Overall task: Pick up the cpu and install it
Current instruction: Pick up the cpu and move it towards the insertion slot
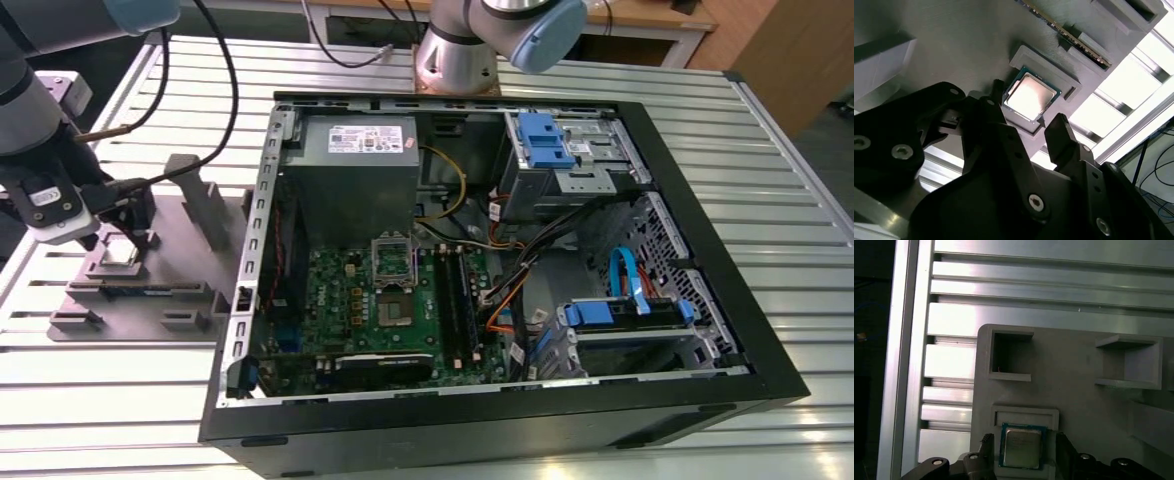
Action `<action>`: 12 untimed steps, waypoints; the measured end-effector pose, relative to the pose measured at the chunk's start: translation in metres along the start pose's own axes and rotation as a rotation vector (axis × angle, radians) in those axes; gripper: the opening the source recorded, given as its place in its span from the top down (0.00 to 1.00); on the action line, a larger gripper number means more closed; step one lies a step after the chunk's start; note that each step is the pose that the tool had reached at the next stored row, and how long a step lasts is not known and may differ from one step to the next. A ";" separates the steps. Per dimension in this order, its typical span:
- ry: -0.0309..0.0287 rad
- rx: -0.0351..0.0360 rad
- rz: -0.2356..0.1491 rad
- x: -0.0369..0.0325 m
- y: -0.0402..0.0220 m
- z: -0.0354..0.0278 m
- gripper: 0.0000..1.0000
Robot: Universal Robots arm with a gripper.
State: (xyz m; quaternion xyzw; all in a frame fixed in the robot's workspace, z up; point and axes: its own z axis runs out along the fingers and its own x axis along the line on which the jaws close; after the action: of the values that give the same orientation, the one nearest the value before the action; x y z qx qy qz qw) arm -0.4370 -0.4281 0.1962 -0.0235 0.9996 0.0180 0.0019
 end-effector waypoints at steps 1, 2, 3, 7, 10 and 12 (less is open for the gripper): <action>-0.0001 0.0000 0.000 0.0000 0.0000 0.0001 0.45; -0.0005 -0.0002 0.001 0.0000 0.0000 0.0007 0.39; -0.0005 -0.0002 0.003 0.0000 0.0000 0.0013 0.39; -0.0006 -0.0002 0.006 0.0000 -0.0001 0.0033 0.39; -0.0002 0.0000 0.006 0.0000 -0.0002 0.0058 0.39; -0.0003 0.0000 0.006 0.0000 -0.0002 0.0067 0.39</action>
State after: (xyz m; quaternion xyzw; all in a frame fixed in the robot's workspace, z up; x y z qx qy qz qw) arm -0.4370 -0.4281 0.1895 -0.0204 0.9996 0.0181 0.0020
